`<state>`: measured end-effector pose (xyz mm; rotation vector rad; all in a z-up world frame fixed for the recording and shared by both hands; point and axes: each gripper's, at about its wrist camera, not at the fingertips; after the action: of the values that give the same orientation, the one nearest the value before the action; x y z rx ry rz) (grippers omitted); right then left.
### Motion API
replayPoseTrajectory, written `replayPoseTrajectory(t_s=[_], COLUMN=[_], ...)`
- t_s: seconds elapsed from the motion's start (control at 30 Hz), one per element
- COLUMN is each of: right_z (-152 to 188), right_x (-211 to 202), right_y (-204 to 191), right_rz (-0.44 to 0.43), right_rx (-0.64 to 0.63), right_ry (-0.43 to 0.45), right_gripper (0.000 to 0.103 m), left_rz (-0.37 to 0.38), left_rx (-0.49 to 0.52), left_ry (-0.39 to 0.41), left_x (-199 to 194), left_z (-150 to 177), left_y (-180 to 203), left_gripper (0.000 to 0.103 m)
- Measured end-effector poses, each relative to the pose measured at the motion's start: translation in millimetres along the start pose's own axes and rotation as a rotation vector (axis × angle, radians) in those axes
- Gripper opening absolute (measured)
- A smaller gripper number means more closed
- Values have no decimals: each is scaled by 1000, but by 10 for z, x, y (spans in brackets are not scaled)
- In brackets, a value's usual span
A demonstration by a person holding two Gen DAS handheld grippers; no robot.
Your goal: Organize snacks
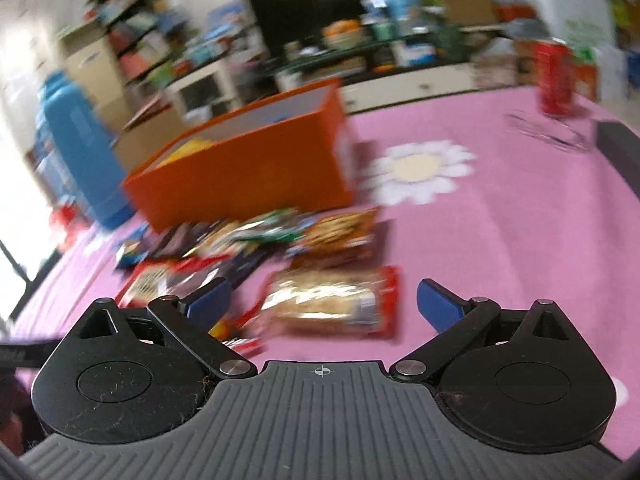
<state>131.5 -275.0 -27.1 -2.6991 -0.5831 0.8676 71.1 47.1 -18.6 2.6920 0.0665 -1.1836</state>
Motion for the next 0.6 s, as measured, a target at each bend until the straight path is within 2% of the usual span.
replayPoseTrajectory(t_s=[0.1, 0.27, 0.4, 0.47, 0.5, 0.6], right_z=[7, 1, -91, -141, -149, -40], right_x=[36, 153, 414, 590, 710, 905], right_y=[-224, -543, -771, -830, -855, -909], right_rz=[-7, -147, -125, -126, -129, -99], right_rx=[-76, -98, -189, -183, -172, -163], right_ry=[-7, -48, -85, -115, -138, -216], right_gripper=[90, 90, 90, 90, 88, 62], left_rz=[-11, -51, -63, -54, -50, -40], left_rx=[-10, -50, -137, -181, -191, -176], left_ry=[-6, 21, 58, 64, 67, 85], left_x=[8, -87, -224, -277, -305, -363], left_z=[20, -21, -73, -81, -75, -52], left_y=[-58, -305, -644, -783, -822, -855], left_gripper=[100, 100, 100, 100, 100, 100])
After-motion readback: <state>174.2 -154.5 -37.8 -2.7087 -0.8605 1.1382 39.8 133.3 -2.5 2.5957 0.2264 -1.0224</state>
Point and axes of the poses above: each gripper's, at about its wrist camera, not at the fingertips, and x roughly the way its jaws point, y to its right, z to its underside, and after that the axes turned 6 degrees about -z, right-handed
